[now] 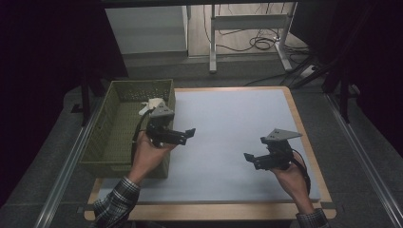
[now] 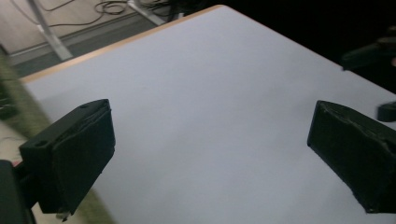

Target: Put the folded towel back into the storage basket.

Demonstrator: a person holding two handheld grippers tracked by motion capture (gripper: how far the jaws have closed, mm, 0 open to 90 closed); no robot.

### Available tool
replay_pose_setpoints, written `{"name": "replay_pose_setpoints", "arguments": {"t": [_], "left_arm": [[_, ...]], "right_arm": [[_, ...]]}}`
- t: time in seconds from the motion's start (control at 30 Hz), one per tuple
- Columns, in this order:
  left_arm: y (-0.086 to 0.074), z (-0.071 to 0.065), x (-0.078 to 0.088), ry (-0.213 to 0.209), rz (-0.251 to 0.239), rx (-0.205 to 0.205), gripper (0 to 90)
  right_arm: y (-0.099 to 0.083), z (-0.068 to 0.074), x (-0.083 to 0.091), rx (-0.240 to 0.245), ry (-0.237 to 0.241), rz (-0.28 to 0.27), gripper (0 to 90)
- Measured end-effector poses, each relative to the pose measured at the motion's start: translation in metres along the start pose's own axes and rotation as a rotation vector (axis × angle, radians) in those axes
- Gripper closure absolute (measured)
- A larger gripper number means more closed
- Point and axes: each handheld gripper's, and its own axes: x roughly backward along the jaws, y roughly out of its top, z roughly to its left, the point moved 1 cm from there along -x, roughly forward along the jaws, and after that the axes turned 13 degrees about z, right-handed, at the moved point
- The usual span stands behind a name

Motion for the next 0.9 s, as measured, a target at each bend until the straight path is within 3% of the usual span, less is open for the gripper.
{"name": "replay_pose_setpoints", "arguments": {"t": [0.17, 0.3, 0.47, 0.57, 0.63, 0.9], "left_arm": [[-0.005, -0.031, -0.013, -0.065, -0.006, -0.020, 0.8], [-0.016, -0.057, -0.028, -0.076, 0.004, -0.055, 0.2], [-0.037, -0.079, -0.048, -0.077, 0.028, -0.085, 0.1], [-0.048, -0.085, -0.057, -0.074, 0.039, -0.086, 0.3], [-0.065, -0.089, -0.070, -0.046, 0.067, -0.093, 0.2], [-0.101, -0.084, -0.087, -0.015, 0.108, -0.049, 0.2]], "right_arm": [[-0.019, -0.008, 0.010, -0.011, -0.010, -0.001, 5.7], [-0.035, -0.014, 0.015, -0.026, -0.028, 0.006, 4.4], [-0.056, -0.020, 0.014, -0.046, -0.045, 0.038, 2.9], [-0.067, -0.022, 0.011, -0.059, -0.047, 0.057, 2.7], [-0.073, -0.022, 0.008, -0.064, -0.050, 0.064, 2.7], [-0.095, -0.019, -0.003, -0.071, -0.027, 0.066, 2.7]]}}
